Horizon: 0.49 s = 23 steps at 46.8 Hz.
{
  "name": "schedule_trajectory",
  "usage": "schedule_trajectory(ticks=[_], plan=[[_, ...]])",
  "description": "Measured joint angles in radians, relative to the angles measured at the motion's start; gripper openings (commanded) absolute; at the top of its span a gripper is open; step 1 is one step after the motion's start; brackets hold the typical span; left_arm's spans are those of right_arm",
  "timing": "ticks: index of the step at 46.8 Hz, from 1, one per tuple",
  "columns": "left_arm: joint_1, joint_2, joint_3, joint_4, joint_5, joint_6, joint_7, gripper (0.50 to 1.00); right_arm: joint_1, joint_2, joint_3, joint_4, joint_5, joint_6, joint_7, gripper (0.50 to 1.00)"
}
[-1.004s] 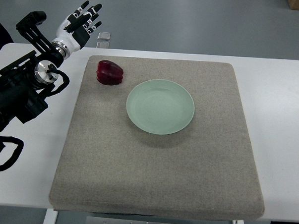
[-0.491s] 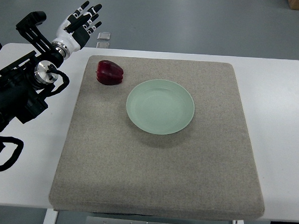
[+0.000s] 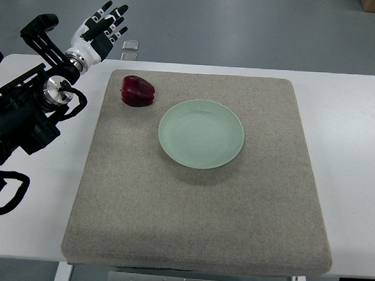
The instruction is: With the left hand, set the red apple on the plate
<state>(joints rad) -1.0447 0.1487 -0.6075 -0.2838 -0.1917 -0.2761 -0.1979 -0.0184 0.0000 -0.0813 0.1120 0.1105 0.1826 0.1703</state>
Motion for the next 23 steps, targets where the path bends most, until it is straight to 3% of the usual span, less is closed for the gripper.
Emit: schedule_trajectory(ticks=[23], plan=[[0.000, 0.002, 0.002, 0.000, 0.003, 0.000, 0.000, 0.992, 0.000, 0.000, 0.000, 0.000, 0.000, 0.000, 0.000, 0.964]])
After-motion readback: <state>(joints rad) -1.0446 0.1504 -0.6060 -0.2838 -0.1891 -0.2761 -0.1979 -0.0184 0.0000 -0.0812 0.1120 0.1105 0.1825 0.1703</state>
